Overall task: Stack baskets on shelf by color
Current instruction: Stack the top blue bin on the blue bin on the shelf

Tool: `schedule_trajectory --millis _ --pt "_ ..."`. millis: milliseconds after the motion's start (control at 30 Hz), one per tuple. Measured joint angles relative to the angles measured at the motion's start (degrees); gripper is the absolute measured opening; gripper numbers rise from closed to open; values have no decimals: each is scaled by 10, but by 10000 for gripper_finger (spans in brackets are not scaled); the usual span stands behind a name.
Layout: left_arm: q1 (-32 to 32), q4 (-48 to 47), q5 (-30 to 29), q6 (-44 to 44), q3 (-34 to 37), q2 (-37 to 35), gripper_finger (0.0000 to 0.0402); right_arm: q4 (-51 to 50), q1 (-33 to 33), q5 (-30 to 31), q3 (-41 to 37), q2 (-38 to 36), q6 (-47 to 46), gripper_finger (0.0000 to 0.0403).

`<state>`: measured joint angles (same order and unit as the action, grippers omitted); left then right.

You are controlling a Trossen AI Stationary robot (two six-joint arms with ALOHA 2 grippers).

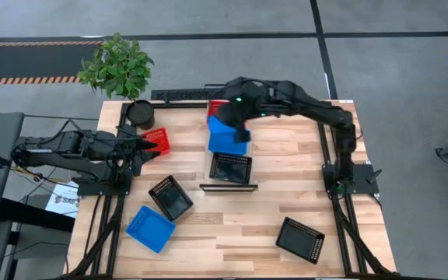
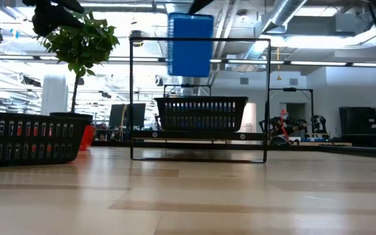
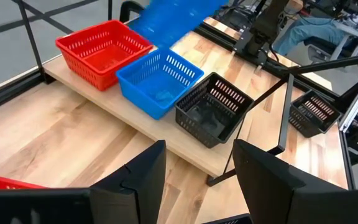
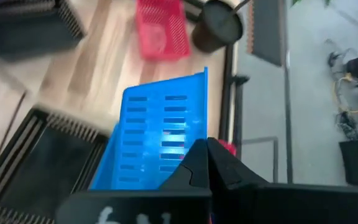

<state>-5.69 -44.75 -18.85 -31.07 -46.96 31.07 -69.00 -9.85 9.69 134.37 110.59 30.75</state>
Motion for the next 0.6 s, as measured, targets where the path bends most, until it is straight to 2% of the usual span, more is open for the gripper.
schedule_trajectory --millis 100,300,433,600 --pt "0 0 0 0 0 0 174 -47 2 0 -14 -19 8 0" --pt "0 -4 -22 1 0 0 174 -56 19 9 -74 -53 12 0" --pt "0 -11 -36 1 0 0 174 18 36 11 -150 -91 21 0" --pt "0 -11 -43 0 0 0 174 173 58 45 -299 -152 73 0"
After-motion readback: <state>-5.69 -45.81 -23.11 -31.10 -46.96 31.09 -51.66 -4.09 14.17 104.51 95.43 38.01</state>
